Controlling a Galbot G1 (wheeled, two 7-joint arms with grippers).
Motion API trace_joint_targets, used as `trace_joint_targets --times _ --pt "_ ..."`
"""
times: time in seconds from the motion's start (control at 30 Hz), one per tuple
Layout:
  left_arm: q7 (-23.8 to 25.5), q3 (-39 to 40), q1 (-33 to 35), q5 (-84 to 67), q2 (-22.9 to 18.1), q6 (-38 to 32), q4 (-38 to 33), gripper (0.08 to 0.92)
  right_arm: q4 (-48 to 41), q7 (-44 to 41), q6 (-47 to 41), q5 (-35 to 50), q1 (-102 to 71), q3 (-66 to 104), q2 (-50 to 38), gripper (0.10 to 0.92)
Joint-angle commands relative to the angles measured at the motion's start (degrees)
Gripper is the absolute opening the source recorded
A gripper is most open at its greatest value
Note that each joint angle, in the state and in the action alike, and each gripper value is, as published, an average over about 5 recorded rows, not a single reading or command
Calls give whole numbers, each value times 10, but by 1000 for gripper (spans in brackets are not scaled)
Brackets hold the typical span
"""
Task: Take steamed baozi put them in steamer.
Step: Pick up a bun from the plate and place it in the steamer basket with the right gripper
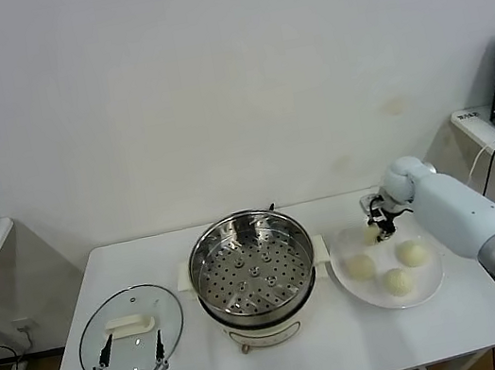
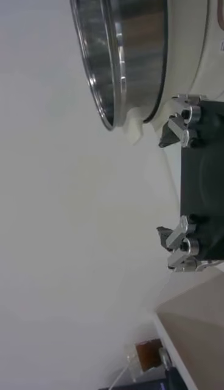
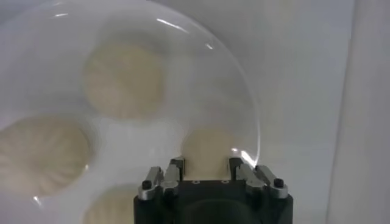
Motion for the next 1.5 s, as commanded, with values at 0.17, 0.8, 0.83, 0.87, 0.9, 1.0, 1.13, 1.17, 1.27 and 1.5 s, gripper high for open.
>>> trace_joint_targets --times 0.17,0.8,0.83,0.87,0.9,1.0,1.13,1.17,1.27,1.5 --pt "2 3 -4 -5 5 -2 -4 823 233 -12 1 286 241 -191 -115 479" --pt "4 -12 -3 -20 1 -10 -4 823 247 -6 161 354 333 -397 155 495" --pt "4 -14 -3 -20 0 -11 -3 823 243 -4 176 341 327 -401 163 495" --pt "4 -15 -3 -20 -1 -11 -3 823 239 -1 194 326 321 -404 170 494" --pt "4 -16 -3 -20 -2 -11 -3 823 235 2 211 311 315 -406 175 493" --pt "4 -19 -3 -19 -3 -12 -1 823 221 14 259 251 297 -410 185 495" --pt "4 -23 -2 -18 -4 -13 -1 823 199 33 305 186 272 -408 191 507" --pt "4 -23 -2 -18 -5 -13 -1 823 192 38 313 172 266 -405 192 512" --pt "4 -24 -3 -17 -5 -13 -1 823 171 51 336 125 250 -393 194 526" --pt "4 -23 -6 -16 -6 -13 0 823 119 71 375 43 233 -365 203 534"
